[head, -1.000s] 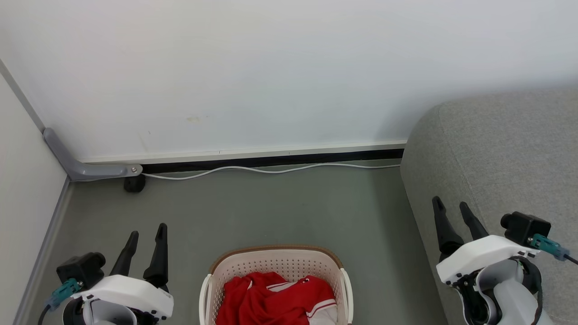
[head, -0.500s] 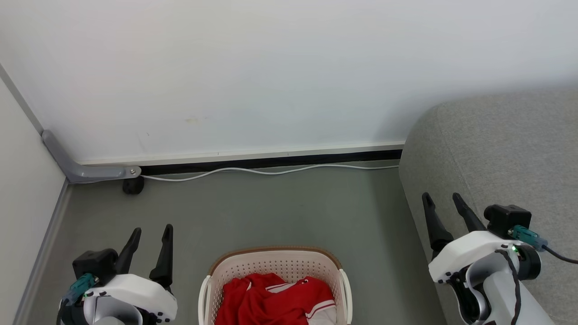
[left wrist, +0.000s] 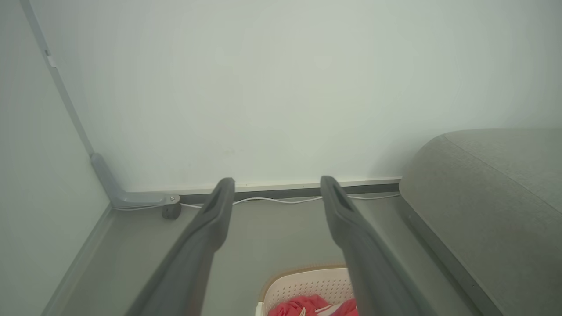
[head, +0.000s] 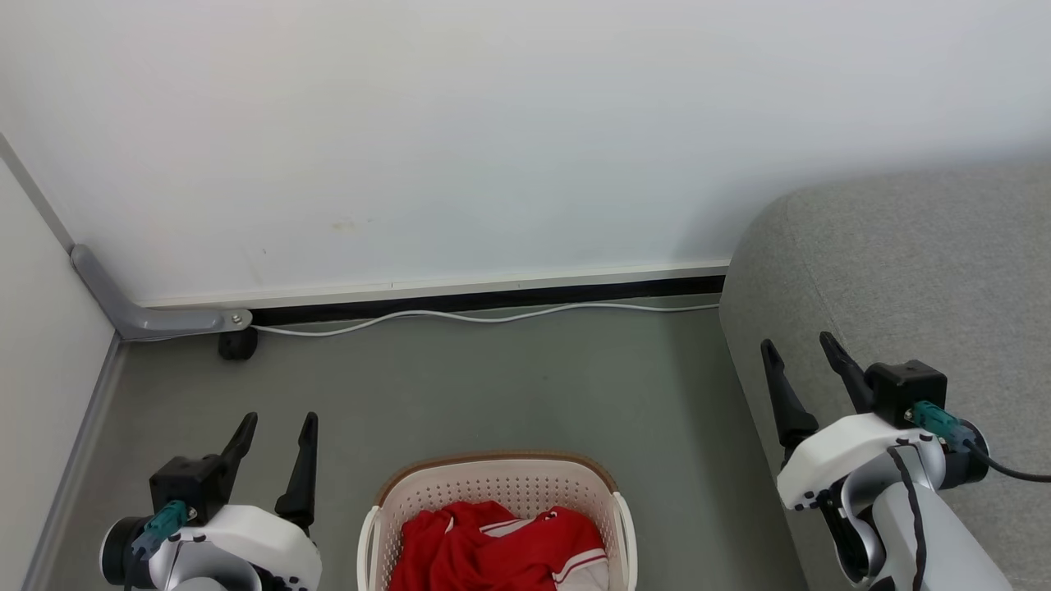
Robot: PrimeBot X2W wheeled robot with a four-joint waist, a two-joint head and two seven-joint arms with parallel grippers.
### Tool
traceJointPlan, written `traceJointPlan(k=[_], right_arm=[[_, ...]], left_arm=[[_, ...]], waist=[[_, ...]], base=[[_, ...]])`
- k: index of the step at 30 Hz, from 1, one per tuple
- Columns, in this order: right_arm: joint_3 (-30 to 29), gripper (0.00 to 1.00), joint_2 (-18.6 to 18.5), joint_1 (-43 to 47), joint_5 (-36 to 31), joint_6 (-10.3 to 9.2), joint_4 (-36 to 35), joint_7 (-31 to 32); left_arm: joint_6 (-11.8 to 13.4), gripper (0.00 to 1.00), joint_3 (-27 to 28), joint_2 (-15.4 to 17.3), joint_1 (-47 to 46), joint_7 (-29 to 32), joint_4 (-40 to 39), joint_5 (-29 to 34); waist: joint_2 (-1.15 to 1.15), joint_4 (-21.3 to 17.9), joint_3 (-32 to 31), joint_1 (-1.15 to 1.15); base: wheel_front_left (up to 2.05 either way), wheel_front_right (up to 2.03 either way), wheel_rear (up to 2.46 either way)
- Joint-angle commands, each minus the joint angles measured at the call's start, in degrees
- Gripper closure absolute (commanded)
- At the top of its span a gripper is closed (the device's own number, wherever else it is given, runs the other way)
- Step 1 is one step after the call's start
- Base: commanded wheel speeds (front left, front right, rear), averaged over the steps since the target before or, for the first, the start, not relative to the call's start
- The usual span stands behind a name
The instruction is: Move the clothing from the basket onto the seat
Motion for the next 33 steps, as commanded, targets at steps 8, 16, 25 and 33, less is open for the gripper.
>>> traceJointPlan(k=[8, 16, 25, 33], right_arm=[[-0.8, 0.0, 0.3, -1.7, -0.6, 0.25, -1.4, -0.8], [-2.3, 0.0, 0.7, -1.2, -0.8, 0.25, -2.3, -0.8], [-2.3, 0.0, 1.0, -1.2, -0.9, 0.25, -3.0, -0.8], [-2.5, 0.0, 1.1, -1.4, -1.0, 0.25, -4.7, -0.8]], left_arm=[[-0.2, 0.0, 3.3, 0.8, -3.1, -0.7, -1.6, 0.2], [-0.2, 0.0, 4.8, 0.1, -2.8, -0.7, -1.8, -0.2], [-0.2, 0.0, 4.4, -0.2, -2.7, -0.7, -1.3, -0.7], [-0.2, 0.0, 4.0, -0.6, -2.5, -0.7, -1.4, -1.7]], waist=[[0.0, -0.4, 0.1, 0.0], [0.0, -0.5, 0.1, 0.0], [0.0, -0.4, 0.6, 0.0], [0.0, -0.7, 2.4, 0.0]], base=[[0.0, 0.0, 0.0], [0.0, 0.0, 0.0], [0.0, 0.0, 0.0], [0.0, 0.0, 0.0]])
